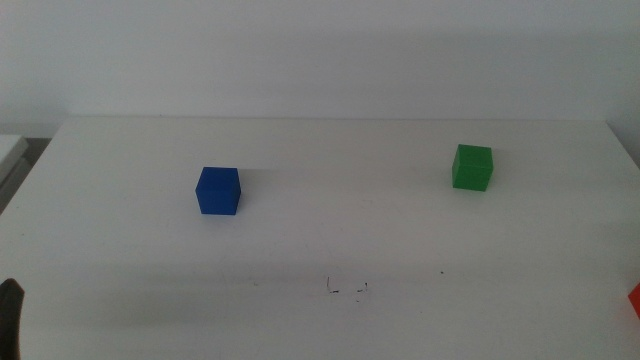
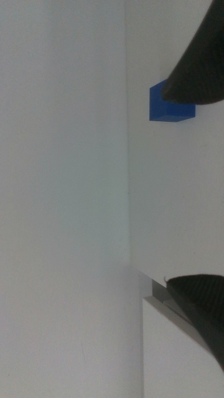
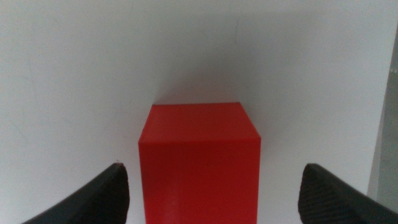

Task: Stack red cubes first, then green, then blue cubes in a specific spot.

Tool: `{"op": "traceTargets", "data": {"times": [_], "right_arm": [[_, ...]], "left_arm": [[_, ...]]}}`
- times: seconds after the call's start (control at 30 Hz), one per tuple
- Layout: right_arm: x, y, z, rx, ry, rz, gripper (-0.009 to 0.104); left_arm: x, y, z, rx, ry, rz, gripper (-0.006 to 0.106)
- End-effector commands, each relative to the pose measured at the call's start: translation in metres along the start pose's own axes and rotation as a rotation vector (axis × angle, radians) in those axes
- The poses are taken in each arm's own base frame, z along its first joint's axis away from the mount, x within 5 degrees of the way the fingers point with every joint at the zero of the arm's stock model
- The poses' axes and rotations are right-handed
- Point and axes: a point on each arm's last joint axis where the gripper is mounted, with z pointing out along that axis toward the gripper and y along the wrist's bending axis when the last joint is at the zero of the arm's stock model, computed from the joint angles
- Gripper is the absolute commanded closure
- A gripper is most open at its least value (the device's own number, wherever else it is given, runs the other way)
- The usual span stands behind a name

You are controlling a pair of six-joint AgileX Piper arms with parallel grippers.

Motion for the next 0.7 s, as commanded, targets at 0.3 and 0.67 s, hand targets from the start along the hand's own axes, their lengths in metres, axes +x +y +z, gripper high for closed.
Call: {"op": "traceTargets", "data": {"times": [0.3, 0.67], "right_arm": [[-0.005, -0.002, 0.025, -0.024, 0.051, -0.023, 0.023], [-0.007, 0.005, 0.030, -0.011, 0.068, -0.031, 0.093]], "left_arm": [[-0.001, 0.000, 0.000, 0.000, -0.012, 0.000, 0.007], [-0.001, 0.000, 0.000, 0.000, -0.013, 0.000, 0.007]]}}
